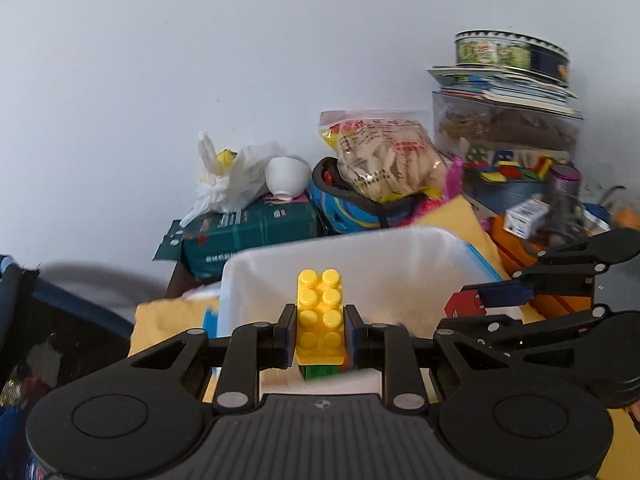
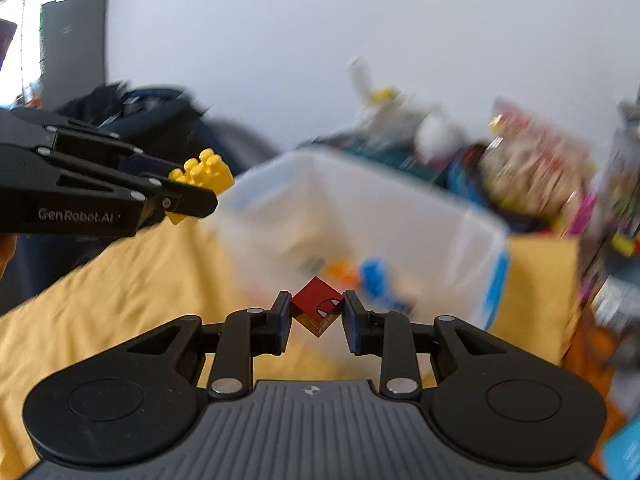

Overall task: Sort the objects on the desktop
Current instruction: 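Carry the yellow brick and red cube over the white bin and open both grippers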

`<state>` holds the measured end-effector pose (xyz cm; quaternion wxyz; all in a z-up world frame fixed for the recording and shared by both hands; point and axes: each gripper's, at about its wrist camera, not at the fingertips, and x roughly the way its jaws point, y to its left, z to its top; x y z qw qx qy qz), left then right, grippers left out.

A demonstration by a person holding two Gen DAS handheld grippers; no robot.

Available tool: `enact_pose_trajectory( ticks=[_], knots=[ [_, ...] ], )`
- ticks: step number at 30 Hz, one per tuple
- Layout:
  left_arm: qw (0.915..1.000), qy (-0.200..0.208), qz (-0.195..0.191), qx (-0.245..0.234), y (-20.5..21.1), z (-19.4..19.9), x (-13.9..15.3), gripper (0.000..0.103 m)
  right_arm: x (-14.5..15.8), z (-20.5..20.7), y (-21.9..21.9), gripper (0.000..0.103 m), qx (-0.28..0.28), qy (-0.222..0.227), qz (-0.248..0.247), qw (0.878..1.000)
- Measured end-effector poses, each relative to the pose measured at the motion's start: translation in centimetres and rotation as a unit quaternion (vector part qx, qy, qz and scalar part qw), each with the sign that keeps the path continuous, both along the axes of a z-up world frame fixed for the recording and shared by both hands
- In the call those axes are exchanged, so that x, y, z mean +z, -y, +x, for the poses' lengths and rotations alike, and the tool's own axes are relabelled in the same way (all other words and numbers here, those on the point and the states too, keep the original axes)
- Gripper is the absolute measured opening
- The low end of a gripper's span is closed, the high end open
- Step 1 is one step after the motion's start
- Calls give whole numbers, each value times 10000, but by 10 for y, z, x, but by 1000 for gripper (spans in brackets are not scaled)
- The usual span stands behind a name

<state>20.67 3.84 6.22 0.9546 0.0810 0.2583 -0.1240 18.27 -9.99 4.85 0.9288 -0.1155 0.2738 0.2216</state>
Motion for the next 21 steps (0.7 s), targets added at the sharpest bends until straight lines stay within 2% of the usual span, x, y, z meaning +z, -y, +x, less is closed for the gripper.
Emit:
enact_pose_trajectory(
  ticks=[3,5,8,12,13,15,17,20,21],
  knots=[
    [9996,-202,189,79,12,42,-16,27,9,34,1,30,-252,60,27,9997],
    [9984,-468,247,219,14,67,-37,27,7,58,4,30,-440,-85,80,9990],
    [9955,-816,371,303,10,83,-58,30,-10,89,2,32,-760,-377,-90,9964],
    [9961,-843,120,211,4,75,-54,54,-30,105,5,44,-1039,-820,-185,9910],
    [9963,-818,117,244,3,71,-51,60,-32,103,7,45,-1019,-860,-184,9909],
    [9965,-723,232,338,5,65,-42,62,-29,100,10,55,-1002,-832,-215,9913],
    [9964,-520,456,480,9,63,-29,64,-21,97,12,58,-1043,-750,-216,9915],
    [9924,91,889,851,19,47,-6,74,-8,96,13,67,-950,-676,-257,9928],
    [9892,379,1038,968,22,41,1,81,-4,97,11,72,-910,-617,-306,9935]
  ],
)
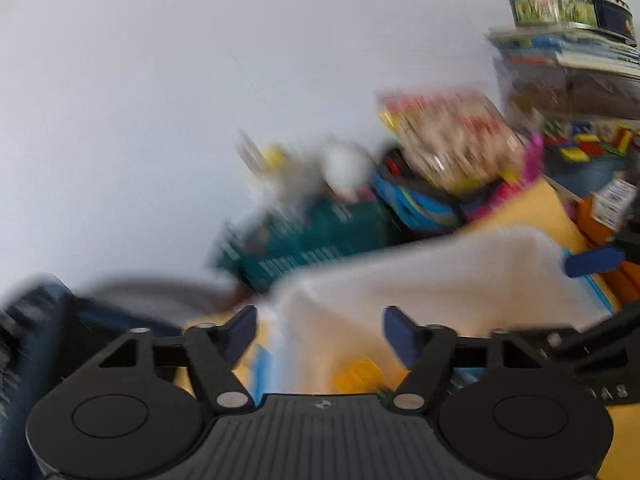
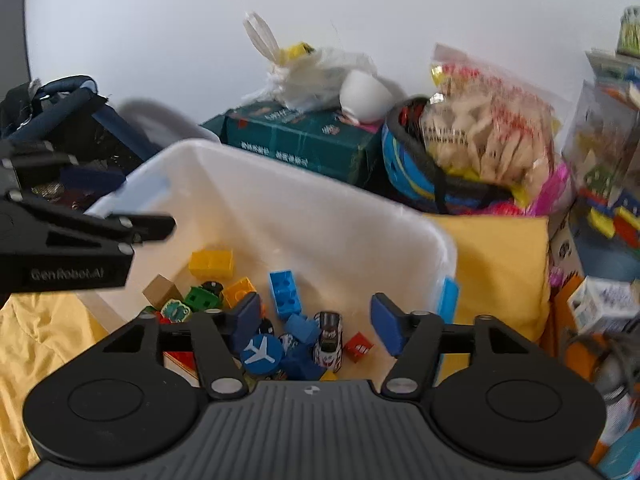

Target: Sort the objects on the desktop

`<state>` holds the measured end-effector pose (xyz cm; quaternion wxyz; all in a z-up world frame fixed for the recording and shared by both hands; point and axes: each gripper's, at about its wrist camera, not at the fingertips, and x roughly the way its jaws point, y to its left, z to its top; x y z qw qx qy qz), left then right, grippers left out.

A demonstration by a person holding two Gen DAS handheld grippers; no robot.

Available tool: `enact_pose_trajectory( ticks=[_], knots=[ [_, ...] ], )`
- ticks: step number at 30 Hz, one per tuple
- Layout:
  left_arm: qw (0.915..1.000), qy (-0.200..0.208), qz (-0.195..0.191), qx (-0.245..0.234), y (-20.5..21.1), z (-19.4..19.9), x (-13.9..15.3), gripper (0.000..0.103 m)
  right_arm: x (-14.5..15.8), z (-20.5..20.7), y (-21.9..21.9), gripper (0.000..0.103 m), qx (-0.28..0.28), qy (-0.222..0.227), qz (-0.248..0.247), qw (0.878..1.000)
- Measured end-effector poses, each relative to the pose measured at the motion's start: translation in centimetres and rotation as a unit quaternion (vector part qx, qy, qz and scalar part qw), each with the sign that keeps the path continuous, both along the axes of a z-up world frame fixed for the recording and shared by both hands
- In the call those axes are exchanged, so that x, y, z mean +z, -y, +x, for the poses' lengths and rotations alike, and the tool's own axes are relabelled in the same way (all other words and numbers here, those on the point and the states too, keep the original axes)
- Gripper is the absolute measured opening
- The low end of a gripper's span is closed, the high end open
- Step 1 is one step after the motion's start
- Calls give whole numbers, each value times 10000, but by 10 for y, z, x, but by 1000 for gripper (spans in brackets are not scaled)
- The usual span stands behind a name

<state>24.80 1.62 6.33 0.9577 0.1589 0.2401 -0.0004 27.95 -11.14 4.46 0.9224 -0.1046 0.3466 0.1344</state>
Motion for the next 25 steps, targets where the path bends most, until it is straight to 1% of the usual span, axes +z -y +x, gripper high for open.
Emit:
enact_pose_trajectory(
  ticks=[1,2,3,4,6,8,10,11,13,15,18,20,23,25],
  knots=[
    [9993,327,131,85,4,-9,6,85,5,-2,0,74,30,60,-54,10000],
    [9986,513,131,68,5,-15,11,86,8,-3,0,79,58,99,-83,9999],
    [9984,558,33,-16,5,-19,16,88,12,-4,0,81,93,123,-88,9998],
    [9990,396,-121,-148,3,-18,19,89,15,-5,0,83,124,128,-78,9998],
    [9981,-238,-432,-372,-2,-9,22,89,19,-2,2,90,149,39,-65,9999],
    [9955,-686,-576,-321,-7,1,21,89,18,4,2,95,102,-148,-73,9998],
    [9944,-844,-588,-234,-11,7,20,89,15,12,3,96,91,-473,-59,9988],
    [9939,-929,-564,-210,-12,9,19,89,13,16,3,98,88,-661,-63,9978],
    [9917,-1186,-460,-193,-11,17,15,89,8,22,3,99,81,-1041,-88,9945],
    [9891,-1426,-327,-158,-10,20,11,89,5,26,4,101,-1,-1295,-81,9916],
    [9862,-1644,-159,-147,-9,23,5,89,5,26,1,102,-22,-1341,-205,9908],
    [9863,-1641,-76,-124,-6,21,6,89,5,26,-1,103,-70,-1349,-249,9905],
    [9861,-1649,-157,-124,-6,20,6,89,6,25,-1,103,-130,-1350,-176,9906],
    [9875,-1563,-137,-134,-5,20,7,89,6,25,0,103,-140,-1375,-104,9903]
  ],
)
